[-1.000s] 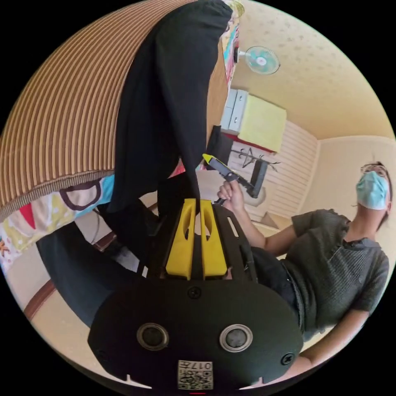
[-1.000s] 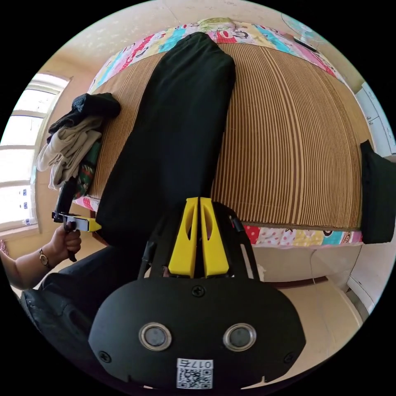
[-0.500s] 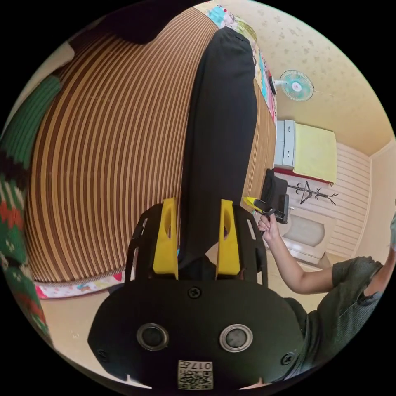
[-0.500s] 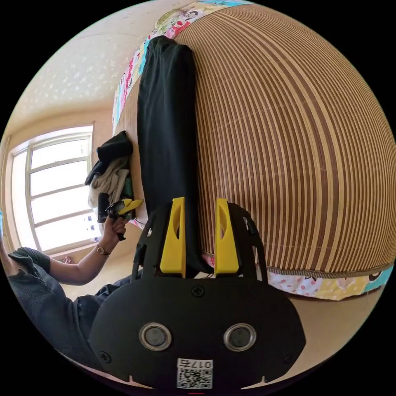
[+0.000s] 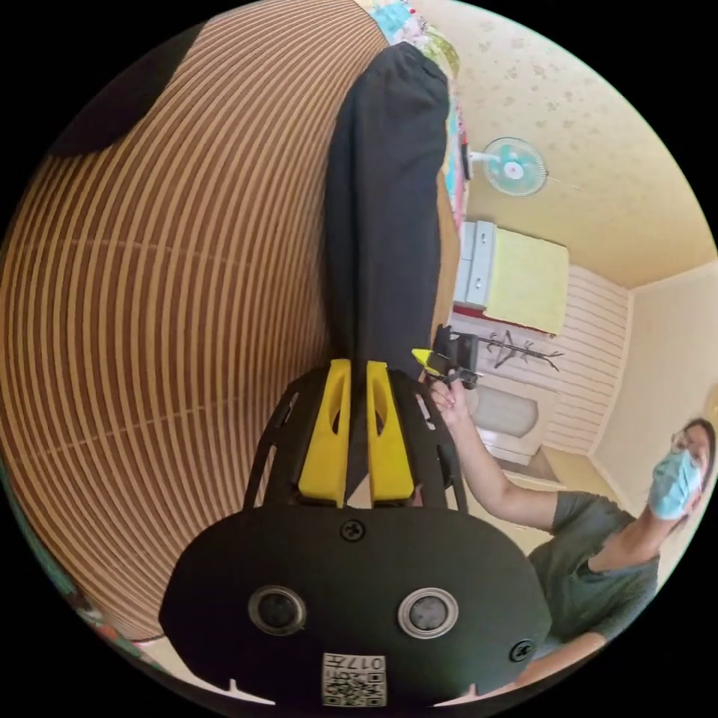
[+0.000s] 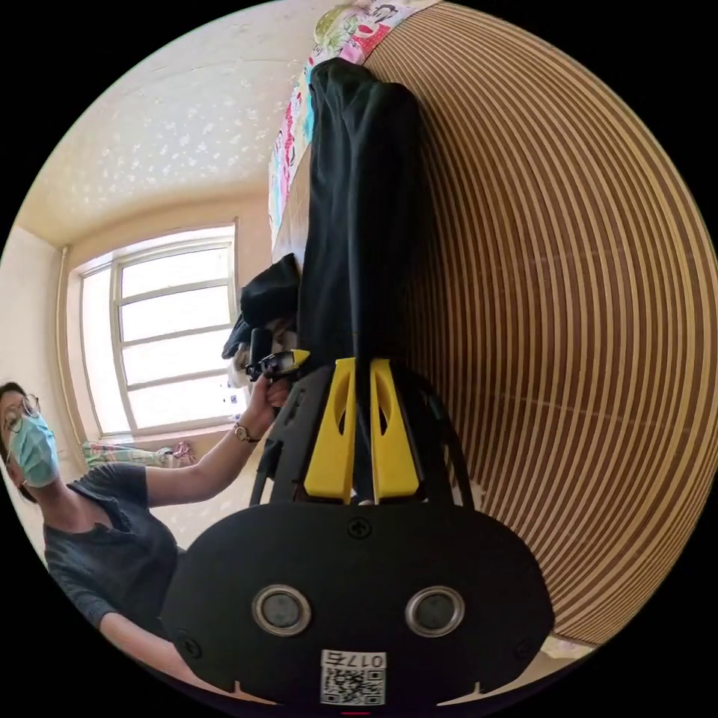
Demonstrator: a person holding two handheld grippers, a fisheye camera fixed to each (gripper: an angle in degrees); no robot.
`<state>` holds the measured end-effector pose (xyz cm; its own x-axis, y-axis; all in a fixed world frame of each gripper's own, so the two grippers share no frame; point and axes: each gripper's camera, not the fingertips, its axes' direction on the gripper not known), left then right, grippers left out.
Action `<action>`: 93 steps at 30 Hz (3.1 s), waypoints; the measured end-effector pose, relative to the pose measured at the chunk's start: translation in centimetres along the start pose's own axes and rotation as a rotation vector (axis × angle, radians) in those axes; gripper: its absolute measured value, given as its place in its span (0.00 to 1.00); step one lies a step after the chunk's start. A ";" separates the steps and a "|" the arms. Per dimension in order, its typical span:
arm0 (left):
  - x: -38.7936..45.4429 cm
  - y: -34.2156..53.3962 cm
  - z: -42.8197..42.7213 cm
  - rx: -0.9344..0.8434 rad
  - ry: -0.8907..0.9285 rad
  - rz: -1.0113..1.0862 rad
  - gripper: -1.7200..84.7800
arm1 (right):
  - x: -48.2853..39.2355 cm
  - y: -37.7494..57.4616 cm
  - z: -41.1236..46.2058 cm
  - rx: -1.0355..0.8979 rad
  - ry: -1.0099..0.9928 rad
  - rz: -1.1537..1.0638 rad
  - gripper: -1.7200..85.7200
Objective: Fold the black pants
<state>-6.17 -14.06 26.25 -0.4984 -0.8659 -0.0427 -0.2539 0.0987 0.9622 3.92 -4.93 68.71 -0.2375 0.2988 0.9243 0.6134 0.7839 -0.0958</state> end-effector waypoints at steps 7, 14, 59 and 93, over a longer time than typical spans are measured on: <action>9.7 14.3 -4.7 0.018 0.351 0.230 0.06 | -8.2 14.1 -8.1 0.085 -0.314 -0.179 0.05; 29.3 22.9 -10.4 -0.061 0.338 0.611 0.06 | -25.2 23.6 -15.9 0.123 -0.376 -0.586 0.04; -14.9 -11.6 -5.6 -0.182 -0.171 -0.016 0.20 | -4.8 10.7 0.3 -0.039 0.086 0.114 0.20; 12.8 -12.1 54.2 -1.108 -0.291 0.436 0.08 | -21.3 23.5 -40.9 0.666 1.065 0.415 0.05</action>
<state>-54.34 0.24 -0.55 -0.5681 -0.7086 0.4185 0.7522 -0.2409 0.6133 54.22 -15.17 61.92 0.7686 0.2484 0.5896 -0.0609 0.9458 -0.3191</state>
